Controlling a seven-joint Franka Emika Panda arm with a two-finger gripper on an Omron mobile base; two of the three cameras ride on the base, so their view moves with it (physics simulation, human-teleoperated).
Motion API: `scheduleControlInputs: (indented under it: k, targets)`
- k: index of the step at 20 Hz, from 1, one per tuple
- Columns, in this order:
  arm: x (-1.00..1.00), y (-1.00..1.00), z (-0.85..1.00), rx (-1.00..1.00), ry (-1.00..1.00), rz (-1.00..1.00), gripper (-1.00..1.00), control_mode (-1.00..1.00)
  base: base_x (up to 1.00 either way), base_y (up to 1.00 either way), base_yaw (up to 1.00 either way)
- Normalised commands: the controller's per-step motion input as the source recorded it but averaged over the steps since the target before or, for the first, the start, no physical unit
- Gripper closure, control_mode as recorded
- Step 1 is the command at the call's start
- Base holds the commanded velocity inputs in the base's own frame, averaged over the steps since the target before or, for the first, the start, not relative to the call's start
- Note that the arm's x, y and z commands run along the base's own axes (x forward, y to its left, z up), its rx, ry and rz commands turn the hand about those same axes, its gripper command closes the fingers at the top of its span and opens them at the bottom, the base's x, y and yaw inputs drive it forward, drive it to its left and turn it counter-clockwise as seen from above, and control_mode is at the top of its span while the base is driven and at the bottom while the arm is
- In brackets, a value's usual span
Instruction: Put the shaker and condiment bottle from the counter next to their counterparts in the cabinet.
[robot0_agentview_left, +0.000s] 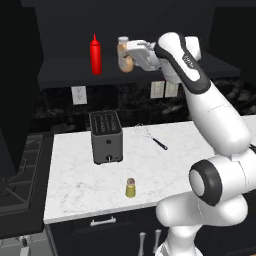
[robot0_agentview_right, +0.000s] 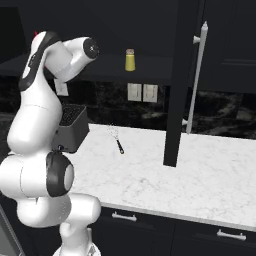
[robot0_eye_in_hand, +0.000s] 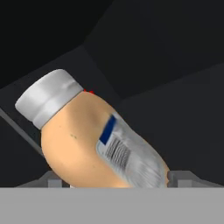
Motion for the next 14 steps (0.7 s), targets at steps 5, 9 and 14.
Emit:
scheduleControlInputs:
  k: [5, 9, 14]
  targets:
    - [0.29, 0.07, -0.18, 0.05, 0.0, 0.0, 1.0, -1.0, 0.0, 0.0, 0.0]
    - [0.28, 0.18, -0.32, 0.06, -0.01, 0.0, 1.0, -1.0, 0.0, 0.0, 0.0]
    - [0.4, 0.27, -0.17, 0.09, -0.03, 0.0, 1.0, -1.0, 0.0, 0.0, 0.0]
